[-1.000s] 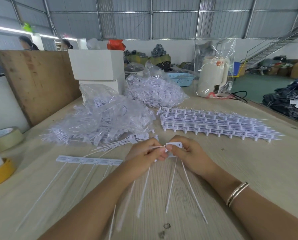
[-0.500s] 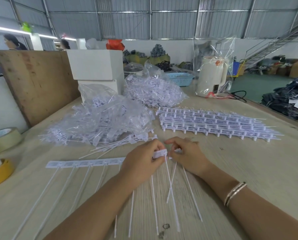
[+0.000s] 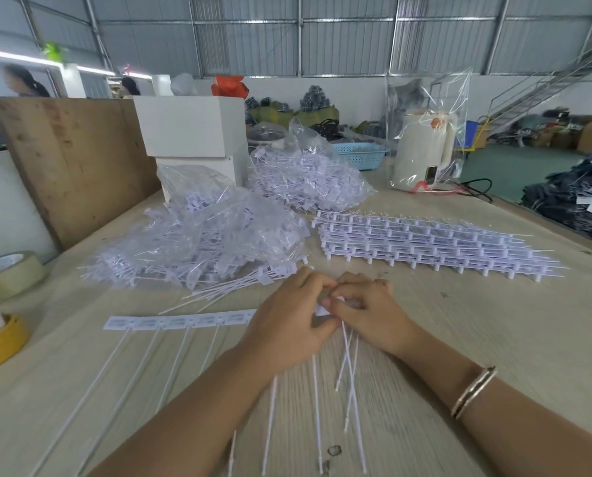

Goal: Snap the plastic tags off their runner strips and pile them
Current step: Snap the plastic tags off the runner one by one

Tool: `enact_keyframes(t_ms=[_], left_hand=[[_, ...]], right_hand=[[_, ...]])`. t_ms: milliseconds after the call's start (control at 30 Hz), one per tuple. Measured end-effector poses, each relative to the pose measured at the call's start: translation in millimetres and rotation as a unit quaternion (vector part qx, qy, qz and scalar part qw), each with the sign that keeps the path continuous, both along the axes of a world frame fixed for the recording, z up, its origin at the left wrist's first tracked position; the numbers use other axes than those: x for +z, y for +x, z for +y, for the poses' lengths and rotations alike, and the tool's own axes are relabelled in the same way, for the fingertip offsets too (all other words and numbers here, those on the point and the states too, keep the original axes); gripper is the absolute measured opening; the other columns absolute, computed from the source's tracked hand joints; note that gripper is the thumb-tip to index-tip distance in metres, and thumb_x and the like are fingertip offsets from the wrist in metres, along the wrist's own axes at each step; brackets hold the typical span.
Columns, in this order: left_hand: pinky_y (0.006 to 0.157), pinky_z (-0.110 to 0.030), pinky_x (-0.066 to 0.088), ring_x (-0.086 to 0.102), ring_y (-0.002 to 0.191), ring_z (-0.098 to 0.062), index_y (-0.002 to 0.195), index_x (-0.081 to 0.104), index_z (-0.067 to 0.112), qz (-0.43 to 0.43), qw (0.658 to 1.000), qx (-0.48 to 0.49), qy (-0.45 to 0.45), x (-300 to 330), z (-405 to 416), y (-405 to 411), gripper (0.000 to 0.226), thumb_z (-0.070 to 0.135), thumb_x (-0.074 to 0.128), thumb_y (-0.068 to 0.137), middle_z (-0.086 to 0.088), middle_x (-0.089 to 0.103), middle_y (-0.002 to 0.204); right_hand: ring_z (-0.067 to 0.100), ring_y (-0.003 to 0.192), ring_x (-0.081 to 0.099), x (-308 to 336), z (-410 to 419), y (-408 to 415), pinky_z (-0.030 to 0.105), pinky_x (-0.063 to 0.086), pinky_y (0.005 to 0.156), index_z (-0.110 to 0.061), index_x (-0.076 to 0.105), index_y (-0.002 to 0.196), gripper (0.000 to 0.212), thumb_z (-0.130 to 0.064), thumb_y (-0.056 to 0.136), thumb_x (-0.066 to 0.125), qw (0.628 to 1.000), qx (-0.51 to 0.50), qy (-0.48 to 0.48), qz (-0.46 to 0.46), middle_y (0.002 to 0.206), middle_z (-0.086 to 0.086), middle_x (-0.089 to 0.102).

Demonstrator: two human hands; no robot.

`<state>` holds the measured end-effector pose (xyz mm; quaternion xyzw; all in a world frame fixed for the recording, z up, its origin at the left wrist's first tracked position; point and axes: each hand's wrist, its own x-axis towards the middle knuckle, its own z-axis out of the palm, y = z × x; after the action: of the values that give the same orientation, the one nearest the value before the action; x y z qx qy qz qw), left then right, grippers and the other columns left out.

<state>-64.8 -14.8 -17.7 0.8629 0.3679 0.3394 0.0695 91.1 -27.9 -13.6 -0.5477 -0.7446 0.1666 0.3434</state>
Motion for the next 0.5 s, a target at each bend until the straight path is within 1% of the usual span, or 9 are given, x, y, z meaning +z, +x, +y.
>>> enact_keyframes(t_ms=[33,67,133,200,267,333,367,433,500], left_hand=[[0.078,-0.031,0.045,0.052,0.098,-0.011,0.114,0.052,0.020,0.002,1.000,0.002,0.000,1.0,-0.7,-1.9,0.032,0.033,0.060,0.085,0.008,0.052,0.107],[0.078,-0.032,0.045,0.052,0.098,-0.011,0.113,0.052,0.022,0.006,1.000,0.009,-0.001,2.1,-1.0,-4.1,0.030,0.034,0.058,0.087,0.008,0.055,0.107],[0.074,-0.033,0.044,0.054,0.092,-0.014,0.111,0.052,0.026,0.027,0.999,0.030,-0.003,3.7,-0.1,-7.5,0.023,0.028,0.052,0.088,0.007,0.060,0.102],[0.069,-0.033,0.044,0.055,0.087,-0.016,0.109,0.052,0.028,0.052,0.998,0.044,-0.005,3.4,0.5,-8.3,0.024,0.024,0.051,0.086,0.007,0.061,0.098],[0.070,-0.032,0.044,0.056,0.089,-0.017,0.108,0.050,0.028,0.069,0.996,0.053,-0.005,1.7,0.1,-6.2,0.025,0.026,0.053,0.084,0.008,0.061,0.101],[0.067,-0.031,0.042,0.057,0.088,-0.016,0.103,0.049,0.027,0.072,0.995,0.069,0.002,-0.5,1.1,-3.5,0.020,0.029,0.055,0.085,0.009,0.061,0.100],[0.064,-0.030,0.040,0.057,0.085,-0.015,0.100,0.050,0.027,0.070,0.994,0.079,0.007,-1.4,2.2,-3.0,0.016,0.031,0.055,0.086,0.010,0.062,0.096],[0.060,-0.029,0.039,0.058,0.079,-0.013,0.096,0.053,0.029,0.063,0.993,0.097,0.001,-2.6,5.4,-4.1,0.012,0.036,0.056,0.087,0.009,0.064,0.089],[0.065,-0.030,0.045,0.061,0.082,-0.013,0.098,0.057,0.032,0.062,0.992,0.104,-0.027,-3.9,8.4,-6.4,0.014,0.040,0.057,0.087,0.009,0.067,0.090]], right_hand=[[0.010,0.092,0.053,1.2,0.2,0.9,0.041,0.027,0.094,-0.014,0.070,0.074,0.021,-0.021,0.090,0.059,0.999,0.003,0.001,0.042,0.084,-0.010,0.059],[0.011,0.088,0.054,2.7,0.7,2.7,0.039,0.032,0.092,-0.009,0.069,0.073,0.020,-0.015,0.090,0.059,0.996,0.003,-0.002,0.087,0.083,-0.007,0.059],[0.013,0.080,0.054,5.2,2.0,7.6,0.024,0.037,0.081,-0.002,0.066,0.074,0.017,-0.003,0.089,0.057,0.987,-0.006,-0.016,0.157,0.081,0.001,0.059],[0.013,0.074,0.052,5.3,2.6,10.5,0.014,0.038,0.068,-0.003,0.064,0.074,0.017,0.000,0.088,0.056,0.984,-0.018,-0.027,0.177,0.078,0.003,0.057],[0.013,0.073,0.052,2.1,4.9,12.9,0.018,0.038,0.068,0.000,0.064,0.075,0.016,-0.002,0.089,0.057,0.984,-0.017,-0.036,0.175,0.077,0.005,0.057],[0.012,0.073,0.053,-0.1,4.7,12.9,0.024,0.038,0.070,0.001,0.065,0.077,0.018,-0.013,0.089,0.062,0.983,0.001,-0.058,0.177,0.077,0.007,0.058],[0.010,0.071,0.052,-0.4,3.8,12.3,0.025,0.038,0.071,-0.003,0.066,0.077,0.020,-0.019,0.087,0.065,0.983,0.012,-0.066,0.172,0.076,0.007,0.058],[0.007,0.070,0.053,-0.9,2.6,11.0,0.032,0.038,0.077,-0.018,0.068,0.071,0.016,-0.029,0.082,0.070,0.988,0.029,-0.064,0.140,0.076,0.004,0.059],[0.011,0.076,0.057,-1.4,2.5,9.6,0.043,0.039,0.087,-0.028,0.069,0.070,0.012,-0.032,0.081,0.070,0.993,0.028,-0.056,0.104,0.083,0.006,0.064]])
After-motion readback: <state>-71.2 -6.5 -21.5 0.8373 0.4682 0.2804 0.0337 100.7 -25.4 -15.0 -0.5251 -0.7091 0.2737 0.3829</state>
